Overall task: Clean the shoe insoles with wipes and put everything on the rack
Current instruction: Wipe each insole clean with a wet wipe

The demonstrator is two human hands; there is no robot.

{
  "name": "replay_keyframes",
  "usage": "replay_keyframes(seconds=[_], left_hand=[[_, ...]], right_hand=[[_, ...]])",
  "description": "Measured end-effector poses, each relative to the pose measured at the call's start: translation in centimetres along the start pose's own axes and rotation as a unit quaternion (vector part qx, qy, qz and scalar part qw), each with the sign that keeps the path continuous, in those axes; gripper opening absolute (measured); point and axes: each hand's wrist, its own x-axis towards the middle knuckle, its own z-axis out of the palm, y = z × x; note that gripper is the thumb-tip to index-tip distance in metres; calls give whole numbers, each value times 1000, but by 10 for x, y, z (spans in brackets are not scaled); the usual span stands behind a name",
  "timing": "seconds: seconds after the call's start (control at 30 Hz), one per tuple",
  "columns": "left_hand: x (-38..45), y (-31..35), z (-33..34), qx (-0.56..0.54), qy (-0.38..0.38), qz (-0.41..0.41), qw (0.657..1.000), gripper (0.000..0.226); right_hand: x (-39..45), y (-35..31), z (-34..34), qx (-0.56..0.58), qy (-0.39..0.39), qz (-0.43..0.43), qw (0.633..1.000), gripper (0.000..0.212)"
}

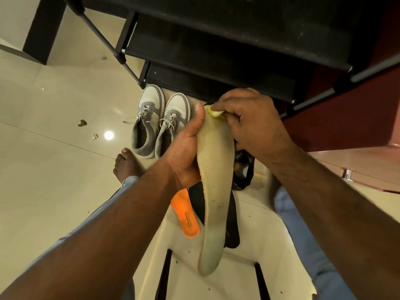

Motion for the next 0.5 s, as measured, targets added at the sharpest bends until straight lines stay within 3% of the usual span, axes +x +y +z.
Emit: replay_keyframes(seconds=[0.17, 0.3, 0.37, 0.4, 0.5], left_hand=[[6, 6, -11, -93, 40, 118, 988, 59], [5, -1, 2, -50, 21, 82, 995, 57], [4, -3, 5, -44, 11, 68, 997, 60], [4, -1, 3, -58, 11, 76, 995, 61], [4, 8, -10, -107, 25, 109, 988, 64]], right_hand=[[3, -5, 1, 81, -132, 84, 984, 21], [1, -8, 3, 133, 17, 106, 985, 19], [2, -10, 2, 118, 30, 113, 986, 18], [2, -12, 0, 125, -3, 113, 986, 17], [2, -21, -4, 165, -203, 93, 961, 18]])
